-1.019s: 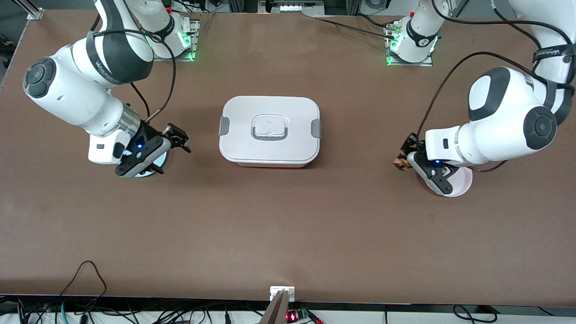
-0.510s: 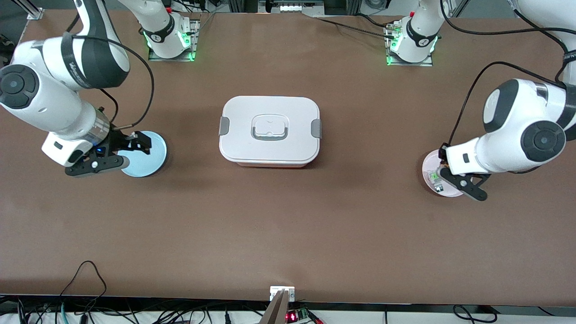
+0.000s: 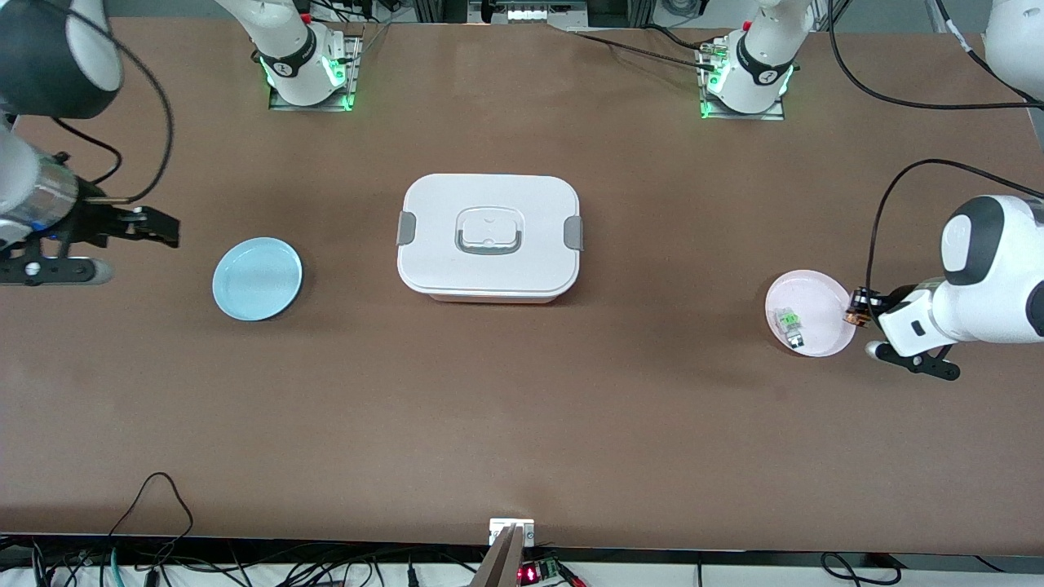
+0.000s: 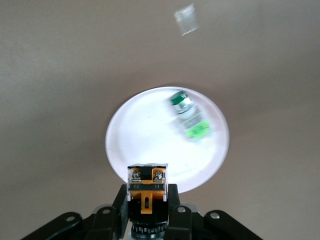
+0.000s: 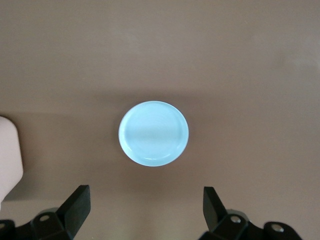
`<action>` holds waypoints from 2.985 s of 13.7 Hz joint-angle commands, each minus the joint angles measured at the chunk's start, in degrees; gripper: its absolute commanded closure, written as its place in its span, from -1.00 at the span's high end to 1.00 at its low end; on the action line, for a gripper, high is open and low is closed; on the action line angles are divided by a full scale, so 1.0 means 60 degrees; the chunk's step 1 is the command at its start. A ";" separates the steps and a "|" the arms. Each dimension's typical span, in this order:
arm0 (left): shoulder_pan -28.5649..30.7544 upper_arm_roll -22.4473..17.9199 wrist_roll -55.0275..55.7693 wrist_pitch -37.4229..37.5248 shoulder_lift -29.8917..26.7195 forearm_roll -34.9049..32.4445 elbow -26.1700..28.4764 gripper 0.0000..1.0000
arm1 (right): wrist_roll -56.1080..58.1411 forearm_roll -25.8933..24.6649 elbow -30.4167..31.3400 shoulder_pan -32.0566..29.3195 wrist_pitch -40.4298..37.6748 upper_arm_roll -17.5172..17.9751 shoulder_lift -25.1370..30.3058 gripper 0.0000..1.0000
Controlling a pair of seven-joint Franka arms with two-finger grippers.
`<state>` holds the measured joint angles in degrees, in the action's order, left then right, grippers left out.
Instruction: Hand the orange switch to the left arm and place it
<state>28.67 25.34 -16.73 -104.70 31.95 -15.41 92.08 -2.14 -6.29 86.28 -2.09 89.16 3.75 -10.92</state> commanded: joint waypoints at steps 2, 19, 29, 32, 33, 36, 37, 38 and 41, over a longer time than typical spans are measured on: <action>0.0275 0.0127 -0.2128 -0.0553 0.0578 -0.0244 -0.0024 -1.00 | -0.0288 -0.0124 -0.0011 -0.0134 -0.0490 -0.0376 -0.0055 1.00; 0.0611 0.0185 -0.7949 -0.2765 0.0769 -0.0288 0.1704 0.99 | 0.0811 0.0917 0.1398 -0.0120 -0.0076 -0.0889 0.2288 1.00; 0.0730 0.0961 -0.7730 -0.1625 -0.0034 -0.0273 0.1457 1.00 | 0.0680 0.0975 0.1016 -0.0105 -0.0519 -0.0874 0.2303 1.00; 0.0730 0.1385 -0.6957 -0.0019 -0.0299 -0.0142 0.0420 1.00 | 0.0796 0.0946 0.1016 -0.0105 -0.0519 -0.0845 0.2274 1.00; 0.0730 0.1590 -0.6301 0.0728 -0.0329 -0.0127 -0.0034 1.00 | 0.0782 0.0946 0.1001 -0.0105 -0.0519 -0.0845 0.2274 1.00; 0.0701 0.2205 -0.4148 0.2868 -0.0490 -0.0112 -0.1294 1.00 | 0.0738 0.0946 0.0914 -0.0105 -0.0504 -0.0845 0.2245 1.00; 0.0700 0.2424 -0.3329 0.3483 -0.0505 -0.0127 -0.1632 1.00 | 0.0753 0.0946 0.0841 -0.0105 -0.0533 -0.0845 0.2230 1.00; 0.0700 0.2702 -0.2683 0.4099 -0.0505 -0.0127 -0.2012 1.00 | 0.0738 0.0931 0.0840 -0.0105 -0.0534 -0.0859 0.2216 1.00; 0.0686 0.3479 -0.1247 0.5537 -0.0679 -0.0127 -0.2776 1.00 | 0.0752 0.0931 0.0840 -0.0105 -0.0519 -0.0874 0.2201 1.00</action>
<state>32.72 43.66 -30.15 -76.18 28.19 -15.58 78.88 2.60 -0.91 92.75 -2.83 87.14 -1.39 2.75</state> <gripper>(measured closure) 0.000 0.000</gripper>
